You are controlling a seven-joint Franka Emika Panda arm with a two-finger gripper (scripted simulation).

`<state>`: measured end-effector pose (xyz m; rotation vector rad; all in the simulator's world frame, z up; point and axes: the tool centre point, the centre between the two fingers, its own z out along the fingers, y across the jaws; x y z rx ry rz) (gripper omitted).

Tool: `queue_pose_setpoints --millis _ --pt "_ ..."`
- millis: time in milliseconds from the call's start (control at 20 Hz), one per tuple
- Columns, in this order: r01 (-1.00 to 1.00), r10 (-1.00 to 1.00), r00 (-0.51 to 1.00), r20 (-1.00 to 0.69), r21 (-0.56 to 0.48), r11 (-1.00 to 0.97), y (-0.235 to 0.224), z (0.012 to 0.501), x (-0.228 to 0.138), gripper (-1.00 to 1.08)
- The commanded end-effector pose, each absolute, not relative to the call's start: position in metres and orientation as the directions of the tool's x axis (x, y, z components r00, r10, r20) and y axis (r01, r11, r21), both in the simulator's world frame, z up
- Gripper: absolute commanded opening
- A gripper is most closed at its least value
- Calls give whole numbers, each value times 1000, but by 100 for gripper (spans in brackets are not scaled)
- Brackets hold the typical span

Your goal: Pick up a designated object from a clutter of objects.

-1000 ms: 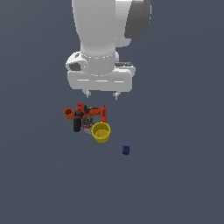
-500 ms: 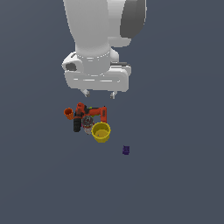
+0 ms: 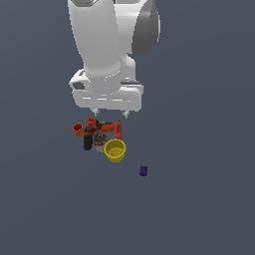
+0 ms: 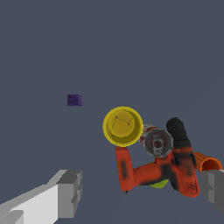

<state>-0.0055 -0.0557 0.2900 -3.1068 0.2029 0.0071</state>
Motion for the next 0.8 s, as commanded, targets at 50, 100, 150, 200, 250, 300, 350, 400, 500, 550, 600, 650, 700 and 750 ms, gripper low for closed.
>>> queue_pose_setpoints --millis 50,100,150,200,250,300,350,400,500,550,600,650,700,750 --pt "-136 -136 991 -6 -26 -990 -65 269 -6 100" --pt "-138 -138 990 -6 -25 -990 -69 262 -6 100" --pt "-141 -141 990 -5 -25 -990 -73 254 -7 100" --pt "-143 -143 990 -5 -24 -989 -76 246 -7 100" --pt "-145 -145 989 -4 -23 -989 -80 237 -8 100" --pt "-148 -148 989 -4 -21 -989 -85 228 -10 100" --pt "-151 -151 989 -4 -20 -988 -89 218 -11 100" --pt "-154 -154 988 -3 -18 -988 -94 209 -13 100" --pt "-159 -159 987 -2 -15 -987 -102 191 -17 100" --pt "-161 -161 987 -2 -14 -987 -106 183 -20 100" --pt "-163 -163 987 -2 -12 -987 -110 176 -22 100" --pt "-165 -165 986 -1 -11 -986 -113 169 -24 100" --pt "-167 -167 986 -1 -9 -986 -116 163 -26 100" --pt "-169 -169 986 -1 -8 -986 -118 157 -28 100"
